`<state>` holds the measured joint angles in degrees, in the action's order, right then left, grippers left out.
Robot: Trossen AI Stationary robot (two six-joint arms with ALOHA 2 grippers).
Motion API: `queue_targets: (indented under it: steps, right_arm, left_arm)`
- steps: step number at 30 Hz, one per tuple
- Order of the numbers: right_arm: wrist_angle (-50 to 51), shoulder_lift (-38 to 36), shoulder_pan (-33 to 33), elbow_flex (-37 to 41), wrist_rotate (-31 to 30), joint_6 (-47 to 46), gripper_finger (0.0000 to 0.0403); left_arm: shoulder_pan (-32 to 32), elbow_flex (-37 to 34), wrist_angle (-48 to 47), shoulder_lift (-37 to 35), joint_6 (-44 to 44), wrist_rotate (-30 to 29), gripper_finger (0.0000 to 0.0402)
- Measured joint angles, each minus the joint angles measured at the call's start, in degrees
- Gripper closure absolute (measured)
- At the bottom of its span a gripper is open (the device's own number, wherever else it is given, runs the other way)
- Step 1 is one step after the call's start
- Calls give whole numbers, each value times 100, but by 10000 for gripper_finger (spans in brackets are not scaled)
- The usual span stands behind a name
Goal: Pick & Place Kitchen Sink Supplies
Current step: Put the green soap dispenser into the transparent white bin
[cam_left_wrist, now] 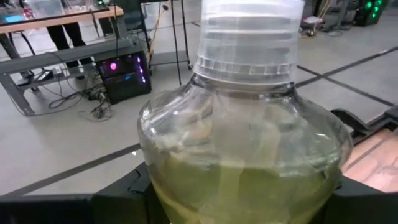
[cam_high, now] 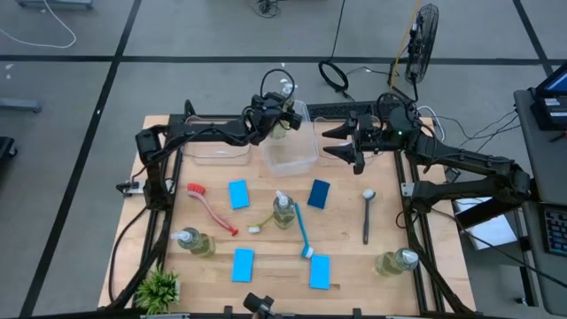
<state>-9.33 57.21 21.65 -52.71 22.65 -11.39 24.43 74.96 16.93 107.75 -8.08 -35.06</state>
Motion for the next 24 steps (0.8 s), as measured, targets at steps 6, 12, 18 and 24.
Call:
queue_targets:
  steps: [6,12,18,24]
  right_arm:
    - [32,2,0,0,0,-2,179]
    - [31,2,0,0,0,11,181]
    - [27,2,0,0,0,11,179]
    - [23,2,0,0,0,10,179]
  left_arm:
    - [23,0,-69,4,7,-9,177]
    - [44,0,-442,5,9,-5,158]
    - [46,0,-490,3,9,0,135]
    - [48,0,-500,4,22,-1,125]
